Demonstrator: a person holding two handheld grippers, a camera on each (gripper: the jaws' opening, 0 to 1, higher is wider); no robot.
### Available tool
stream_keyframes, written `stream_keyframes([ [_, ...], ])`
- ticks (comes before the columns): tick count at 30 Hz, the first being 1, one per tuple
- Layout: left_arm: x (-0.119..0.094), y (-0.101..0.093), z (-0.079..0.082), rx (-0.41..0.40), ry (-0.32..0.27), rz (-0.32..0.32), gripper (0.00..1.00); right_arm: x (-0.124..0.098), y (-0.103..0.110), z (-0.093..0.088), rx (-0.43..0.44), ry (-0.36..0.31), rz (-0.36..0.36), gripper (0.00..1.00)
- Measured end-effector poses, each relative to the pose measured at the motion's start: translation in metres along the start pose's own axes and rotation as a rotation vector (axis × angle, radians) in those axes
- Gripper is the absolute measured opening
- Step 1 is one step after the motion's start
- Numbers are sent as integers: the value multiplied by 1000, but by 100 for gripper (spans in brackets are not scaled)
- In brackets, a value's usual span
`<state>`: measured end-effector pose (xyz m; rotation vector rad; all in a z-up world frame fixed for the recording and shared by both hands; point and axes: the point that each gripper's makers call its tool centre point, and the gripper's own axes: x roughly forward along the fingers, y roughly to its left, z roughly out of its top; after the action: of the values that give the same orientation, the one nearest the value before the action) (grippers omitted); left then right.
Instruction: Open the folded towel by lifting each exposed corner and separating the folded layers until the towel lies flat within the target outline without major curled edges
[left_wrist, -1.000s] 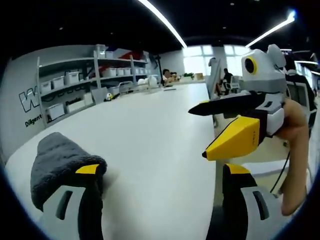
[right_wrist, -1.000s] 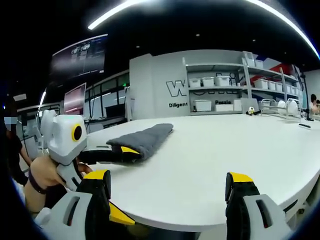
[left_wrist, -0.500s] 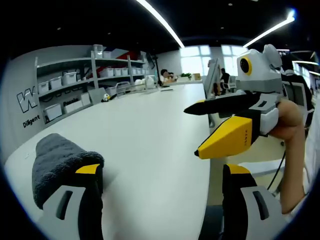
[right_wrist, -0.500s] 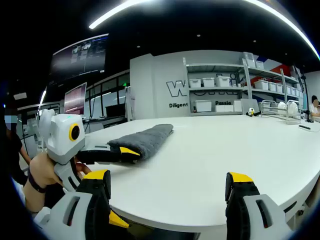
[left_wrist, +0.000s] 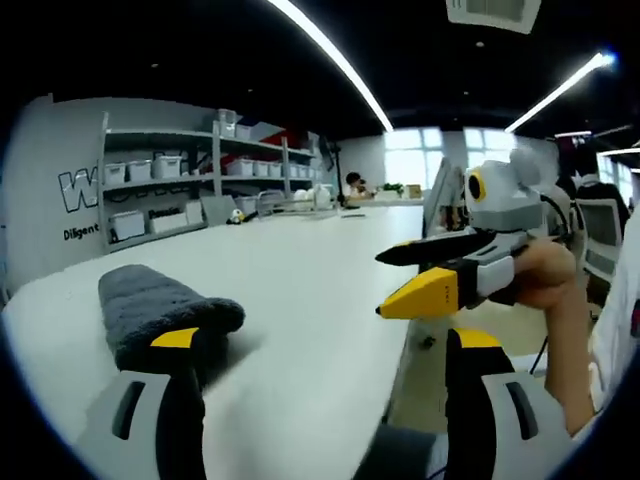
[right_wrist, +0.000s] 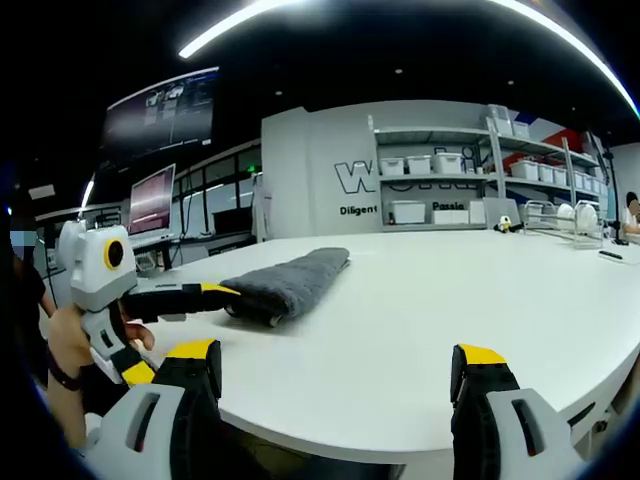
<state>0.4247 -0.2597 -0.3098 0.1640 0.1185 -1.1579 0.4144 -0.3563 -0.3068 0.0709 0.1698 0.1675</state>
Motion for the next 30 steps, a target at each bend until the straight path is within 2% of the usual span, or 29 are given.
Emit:
stream_keyframes([
  [3, -13, 12, 6, 17, -22, 65, 99, 1, 4, 1, -6, 0, 5, 97],
  [7, -38, 33, 9, 43, -36, 187, 99, 5, 11, 1, -21, 8, 17, 97],
  [15, -69, 48, -5, 1, -19, 261, 99, 8, 20, 0, -43, 23, 28, 97],
  [19, -80, 56, -12, 22, 5, 322, 99, 14, 26, -2, -58, 37, 41, 97],
  [23, -85, 61, -17, 45, 33, 352, 99, 19, 34, -4, -75, 54, 57, 97],
  [30, -92, 68, -26, 19, 34, 376, 99, 22, 41, -5, -93, 63, 74, 97],
])
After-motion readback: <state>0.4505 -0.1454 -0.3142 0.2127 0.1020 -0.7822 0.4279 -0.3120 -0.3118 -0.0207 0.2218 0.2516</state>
